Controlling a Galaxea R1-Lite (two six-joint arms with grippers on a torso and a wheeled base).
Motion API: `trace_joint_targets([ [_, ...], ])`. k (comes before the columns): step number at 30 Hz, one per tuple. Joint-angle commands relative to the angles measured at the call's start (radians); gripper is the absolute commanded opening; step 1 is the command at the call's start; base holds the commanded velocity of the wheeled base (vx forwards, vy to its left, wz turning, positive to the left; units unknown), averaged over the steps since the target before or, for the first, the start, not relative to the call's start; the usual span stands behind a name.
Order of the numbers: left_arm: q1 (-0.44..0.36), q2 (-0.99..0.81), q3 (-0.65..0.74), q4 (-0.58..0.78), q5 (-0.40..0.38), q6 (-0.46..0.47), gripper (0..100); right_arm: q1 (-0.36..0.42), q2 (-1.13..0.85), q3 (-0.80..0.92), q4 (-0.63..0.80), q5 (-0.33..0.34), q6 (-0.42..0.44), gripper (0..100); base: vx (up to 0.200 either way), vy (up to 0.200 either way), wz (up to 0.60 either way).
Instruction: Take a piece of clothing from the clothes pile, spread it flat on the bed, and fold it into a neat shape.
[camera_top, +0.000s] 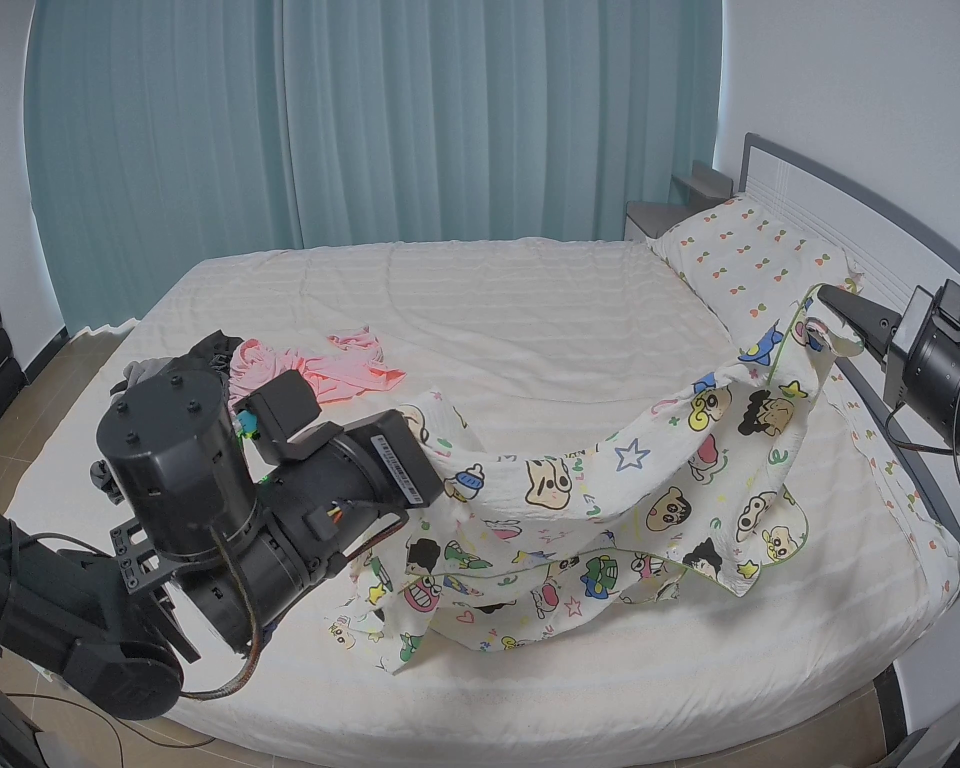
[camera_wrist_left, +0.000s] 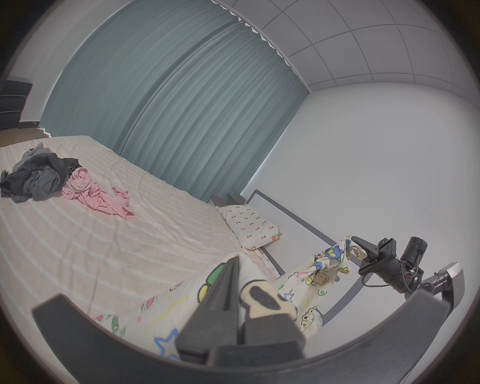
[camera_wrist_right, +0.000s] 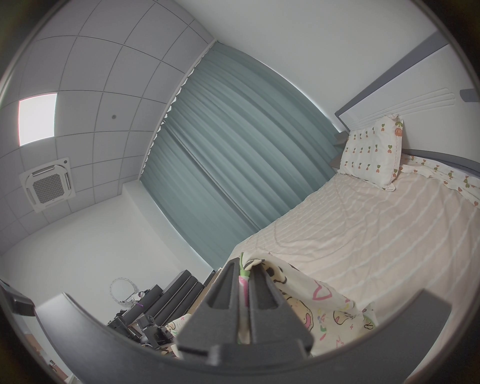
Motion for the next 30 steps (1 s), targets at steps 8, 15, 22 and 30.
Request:
trace_joint_targets([
  [8, -0.002, -0.107, 0.076, 0.000, -0.002, -0.001, 0, 0.001, -0.125, 0.036, 0.000, 0.078, 0.000, 0, -0.200, 0.000, 0.00],
  [15, -0.004, -0.211, 0.122, 0.000, -0.002, 0.002, 0, 0.009, -0.224, 0.039, 0.000, 0.113, 0.000, 0, -0.200, 0.000, 0.00],
  [22, -0.007, -0.334, 0.159, 0.016, -0.003, 0.004, 0, 0.009, -0.299, 0.057, 0.009, 0.161, 0.002, 0, -0.114, 0.000, 0.00],
  [30, -0.035, -0.437, 0.160, 0.245, -0.012, 0.001, 0, 0.006, -0.293, 0.074, 0.009, 0.176, 0.002, 0, 0.000, 0.000, 0.00],
])
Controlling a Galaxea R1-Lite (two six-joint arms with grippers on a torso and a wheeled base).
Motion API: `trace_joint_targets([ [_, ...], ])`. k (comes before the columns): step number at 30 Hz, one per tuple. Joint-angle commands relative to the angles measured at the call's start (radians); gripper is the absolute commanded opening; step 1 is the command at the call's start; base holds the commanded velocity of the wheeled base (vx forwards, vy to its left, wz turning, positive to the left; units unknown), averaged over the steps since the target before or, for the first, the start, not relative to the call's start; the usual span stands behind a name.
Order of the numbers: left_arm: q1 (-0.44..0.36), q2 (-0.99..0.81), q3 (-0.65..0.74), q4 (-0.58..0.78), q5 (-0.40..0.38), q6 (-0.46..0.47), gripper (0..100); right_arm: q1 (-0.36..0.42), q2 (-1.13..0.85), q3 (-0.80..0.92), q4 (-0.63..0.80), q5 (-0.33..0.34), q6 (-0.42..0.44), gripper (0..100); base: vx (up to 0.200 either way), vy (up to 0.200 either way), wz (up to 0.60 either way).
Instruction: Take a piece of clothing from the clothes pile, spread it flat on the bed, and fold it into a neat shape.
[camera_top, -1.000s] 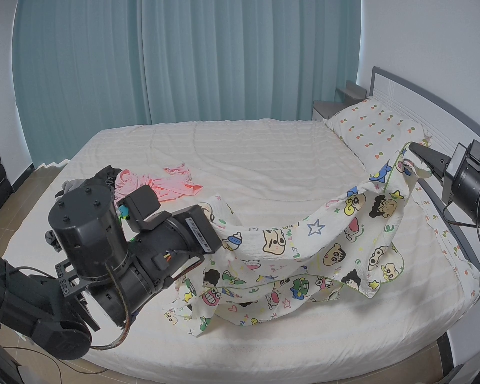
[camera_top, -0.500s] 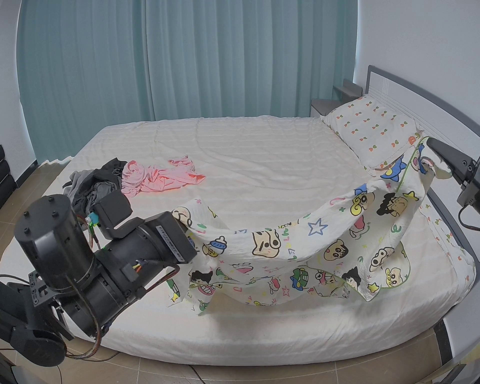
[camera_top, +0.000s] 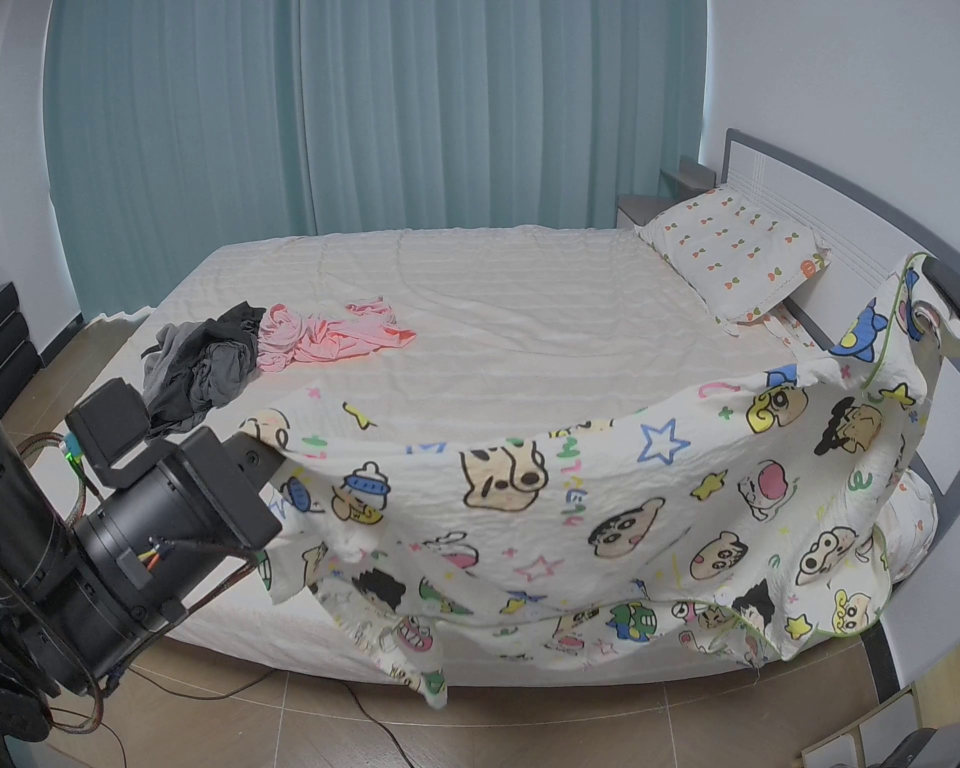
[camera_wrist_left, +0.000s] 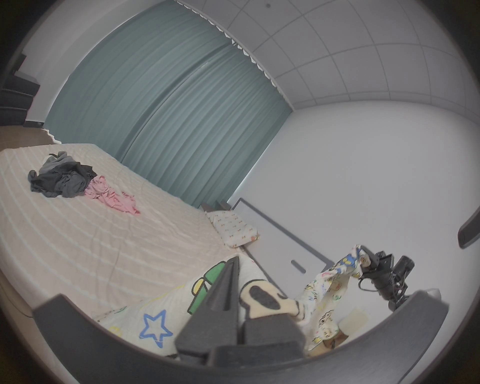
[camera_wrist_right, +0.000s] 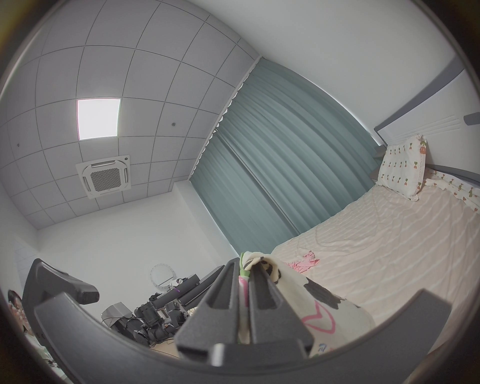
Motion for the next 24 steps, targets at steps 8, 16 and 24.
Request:
trace_joint_targets([
  [8, 0.046, 0.036, -0.020, 0.126, -0.001, -0.004, 0, -0.007, 0.135, 0.027, -0.007, 0.011, -0.002, 0, 0.000, 0.000, 0.00],
  [16, 0.152, 0.208, -0.100, 0.107, -0.007, -0.010, 0, -0.027, 0.287, -0.005, -0.044, 0.010, -0.013, 0, 0.000, 0.000, 0.00],
  [24, 0.218, 0.376, -0.222, 0.049, -0.014, -0.010, 0, -0.070, 0.496, -0.089, -0.156, 0.005, -0.026, 0, 0.050, 0.000, 0.00],
])
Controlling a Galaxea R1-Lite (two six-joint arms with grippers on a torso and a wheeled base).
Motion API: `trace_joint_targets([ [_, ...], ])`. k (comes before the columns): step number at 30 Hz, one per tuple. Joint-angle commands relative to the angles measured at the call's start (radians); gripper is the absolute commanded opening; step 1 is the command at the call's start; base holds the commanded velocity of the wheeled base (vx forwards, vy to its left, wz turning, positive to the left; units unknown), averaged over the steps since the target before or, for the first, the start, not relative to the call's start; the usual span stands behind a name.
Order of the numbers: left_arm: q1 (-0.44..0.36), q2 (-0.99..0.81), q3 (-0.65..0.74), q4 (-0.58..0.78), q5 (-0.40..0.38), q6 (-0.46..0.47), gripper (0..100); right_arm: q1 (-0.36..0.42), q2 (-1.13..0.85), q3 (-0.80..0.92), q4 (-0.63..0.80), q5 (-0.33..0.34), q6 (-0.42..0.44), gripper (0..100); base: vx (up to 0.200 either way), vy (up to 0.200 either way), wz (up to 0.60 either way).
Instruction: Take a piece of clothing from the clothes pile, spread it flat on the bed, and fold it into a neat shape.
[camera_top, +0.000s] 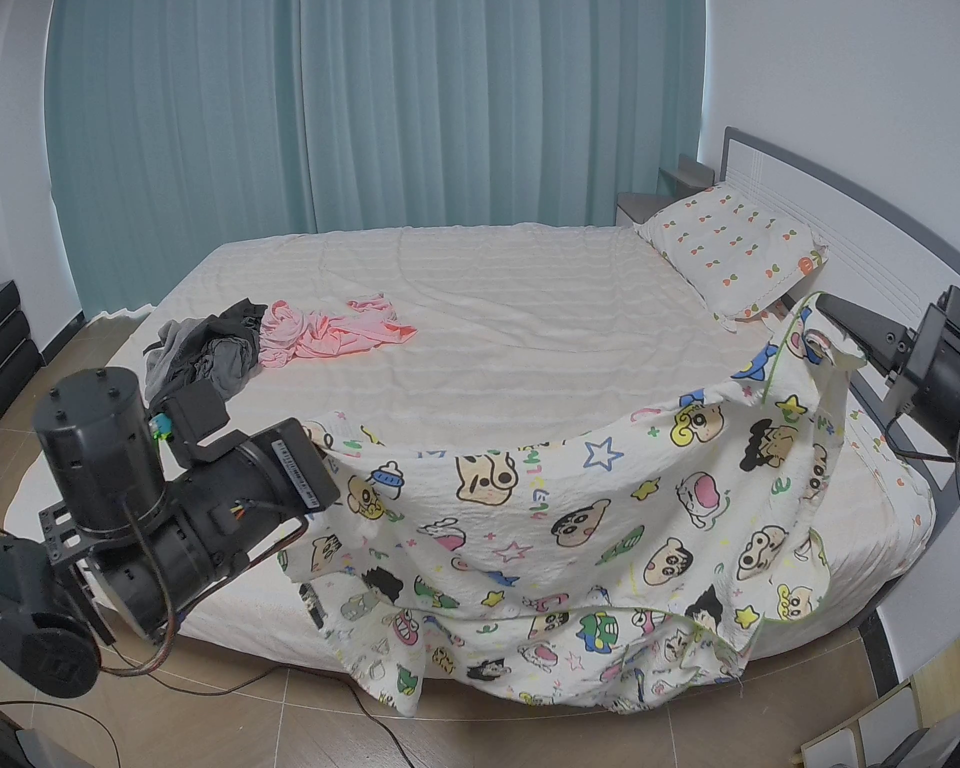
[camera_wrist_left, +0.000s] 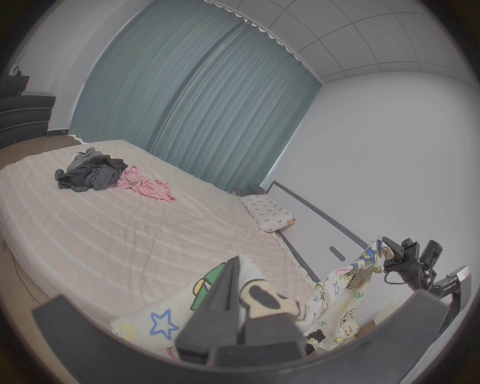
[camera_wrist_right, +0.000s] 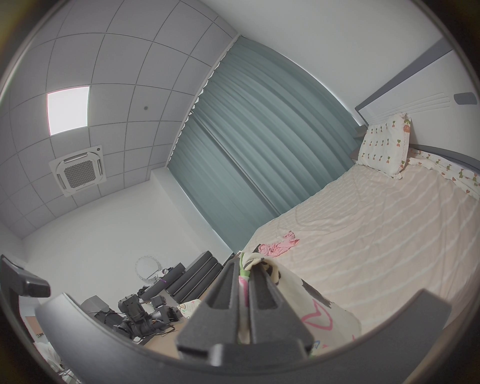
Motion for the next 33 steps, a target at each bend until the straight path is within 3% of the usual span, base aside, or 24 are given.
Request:
trace_joint_targets([
  [1, 0.070, 0.159, -0.104, -0.027, -0.012, 0.000, 0, -0.026, 0.171, -0.058, -0.052, -0.002, -0.003, 0, 0.200, 0.000, 0.00],
  [6, 0.120, 0.251, -0.181, -0.029, -0.059, 0.000, 0, -0.048, 0.258, -0.112, -0.067, -0.002, -0.004, 0, 0.200, 0.000, 0.00],
  [14, 0.174, 0.391, -0.318, -0.027, -0.064, 0.008, 0, -0.068, 0.386, -0.228, -0.070, -0.009, -0.004, 0, 0.200, 0.000, 0.00],
  [33, 0.225, 0.736, -0.617, -0.020, -0.094, 0.057, 0, -0.063, 0.717, -0.457, -0.092, -0.025, -0.018, 0, 0.179, 0.000, 0.00],
])
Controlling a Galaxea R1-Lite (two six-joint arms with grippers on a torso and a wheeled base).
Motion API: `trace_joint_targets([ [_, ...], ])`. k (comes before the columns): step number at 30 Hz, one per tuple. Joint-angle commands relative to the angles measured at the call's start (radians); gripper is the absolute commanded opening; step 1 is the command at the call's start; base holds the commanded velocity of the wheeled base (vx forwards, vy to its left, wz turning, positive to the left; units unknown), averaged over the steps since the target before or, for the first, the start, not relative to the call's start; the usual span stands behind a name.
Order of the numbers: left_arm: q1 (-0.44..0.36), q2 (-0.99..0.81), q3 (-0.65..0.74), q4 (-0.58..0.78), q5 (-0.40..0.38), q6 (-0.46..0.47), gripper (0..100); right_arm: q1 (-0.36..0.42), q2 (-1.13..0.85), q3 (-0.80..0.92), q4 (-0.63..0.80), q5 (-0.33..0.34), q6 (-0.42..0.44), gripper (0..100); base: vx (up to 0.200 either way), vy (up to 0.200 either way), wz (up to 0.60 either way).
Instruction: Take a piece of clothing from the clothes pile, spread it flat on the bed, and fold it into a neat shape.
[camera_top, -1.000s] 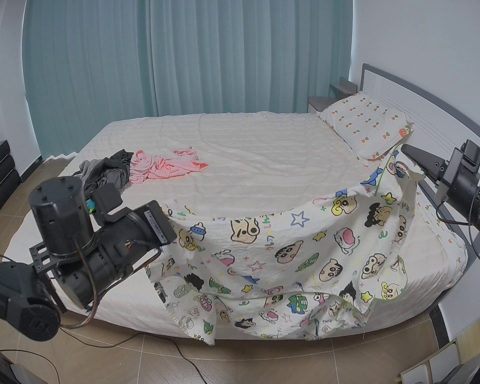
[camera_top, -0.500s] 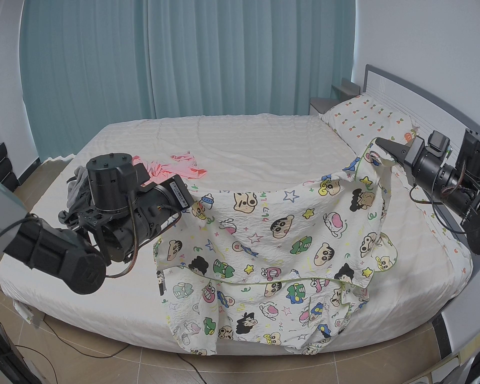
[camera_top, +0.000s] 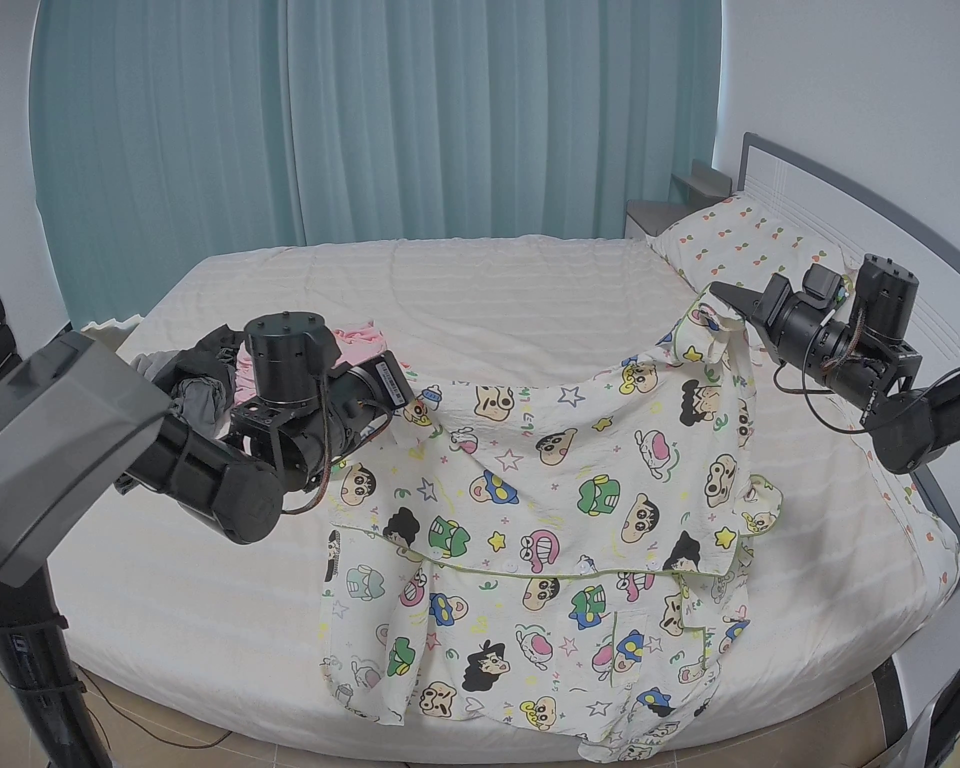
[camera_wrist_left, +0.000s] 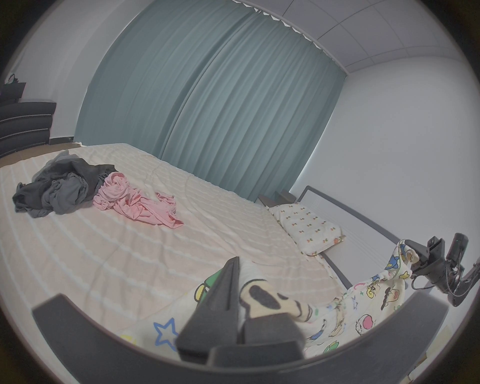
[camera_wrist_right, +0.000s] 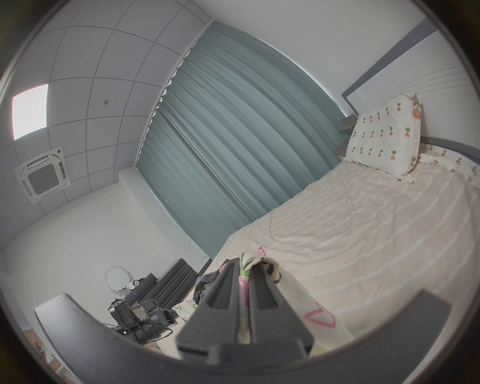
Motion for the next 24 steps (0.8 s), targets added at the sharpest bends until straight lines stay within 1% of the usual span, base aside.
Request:
trace_joint_targets([
  [1, 0.008, 0.143, -0.079, 0.002, 0.003, 0.003, 0, 0.004, 0.147, -0.069, -0.036, -0.028, -0.006, 0, 0.000, 0.000, 0.00],
  [4, 0.021, 0.180, -0.100, 0.002, 0.002, 0.005, 0, 0.004, 0.206, -0.130, -0.044, -0.089, -0.005, 0, 0.000, 0.000, 0.00],
  [9, 0.033, 0.234, -0.148, 0.005, 0.008, 0.005, 0, 0.004, 0.277, -0.162, -0.047, -0.104, -0.005, 0, 0.000, 0.000, 0.00],
  [12, 0.054, 0.280, -0.214, 0.016, 0.016, 0.005, 0, 0.001, 0.326, -0.205, -0.042, -0.112, -0.003, 0, 0.000, 0.000, 0.00],
  [16, 0.064, 0.323, -0.270, 0.048, 0.028, 0.005, 0, 0.002, 0.390, -0.256, -0.041, -0.167, -0.006, 0, 0.000, 0.000, 0.00],
  [21, 0.071, 0.370, -0.344, 0.085, 0.028, 0.005, 0, 0.002, 0.452, -0.320, -0.027, -0.173, -0.006, 0, 0.000, 0.000, 0.00],
  [24, 0.077, 0.406, -0.416, 0.134, 0.028, 0.005, 0, 0.002, 0.493, -0.376, -0.002, -0.173, -0.006, 0, 0.000, 0.000, 0.00],
])
